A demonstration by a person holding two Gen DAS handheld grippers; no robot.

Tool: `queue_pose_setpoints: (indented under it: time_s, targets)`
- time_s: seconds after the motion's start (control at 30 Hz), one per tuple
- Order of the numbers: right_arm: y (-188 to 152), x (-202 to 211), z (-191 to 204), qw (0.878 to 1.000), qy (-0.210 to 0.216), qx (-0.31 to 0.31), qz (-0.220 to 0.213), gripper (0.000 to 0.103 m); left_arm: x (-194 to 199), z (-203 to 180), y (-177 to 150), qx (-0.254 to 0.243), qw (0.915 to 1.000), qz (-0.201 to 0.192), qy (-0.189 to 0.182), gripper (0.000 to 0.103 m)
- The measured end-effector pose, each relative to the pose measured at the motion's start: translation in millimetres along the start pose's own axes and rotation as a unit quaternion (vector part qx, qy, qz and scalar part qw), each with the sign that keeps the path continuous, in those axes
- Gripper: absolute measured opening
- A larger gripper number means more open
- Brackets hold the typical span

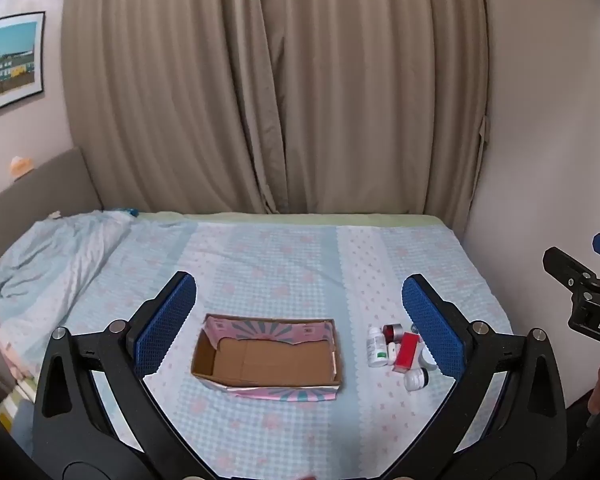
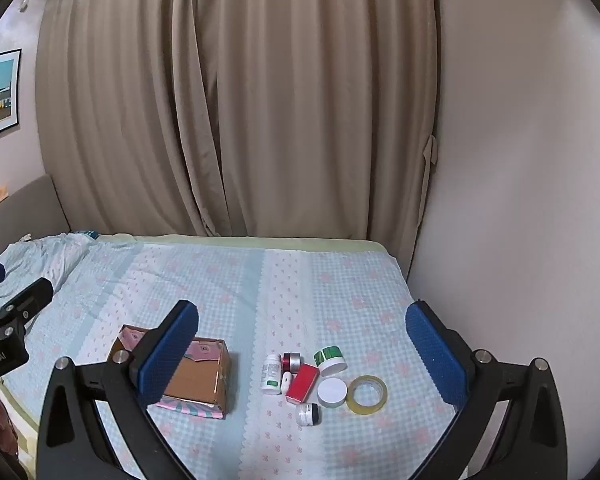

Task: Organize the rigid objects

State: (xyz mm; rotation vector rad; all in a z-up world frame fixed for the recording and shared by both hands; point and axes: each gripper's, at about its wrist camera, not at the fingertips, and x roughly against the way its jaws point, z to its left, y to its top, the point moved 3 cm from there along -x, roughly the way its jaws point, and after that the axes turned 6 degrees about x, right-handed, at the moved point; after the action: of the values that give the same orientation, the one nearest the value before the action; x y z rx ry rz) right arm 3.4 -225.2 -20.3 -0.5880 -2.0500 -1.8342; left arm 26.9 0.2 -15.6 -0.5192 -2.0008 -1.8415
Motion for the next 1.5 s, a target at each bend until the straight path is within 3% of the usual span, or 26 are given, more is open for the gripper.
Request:
queue_pose_setpoints:
  time_s: [0.23, 0.4, 1.5]
  targets:
    - [2, -4, -1, 1.000, -0.004, 0.010, 0.004, 0.103, -11, -11, -1, -0.013, 0.9999, -0.006, 0.002, 0.102]
    - [7, 5, 5, 1.000, -0.013, 0.005, -0.004, 0.103, -28, -32, -22, -0.014, 0.9998, -0.008, -0.006, 0.102]
    - [2, -9, 5, 1.000, -0.008, 0.001, 0.003, 0.103, -22, -23, -7, -0.009, 0.9995, -0.027, 0.011, 0.102]
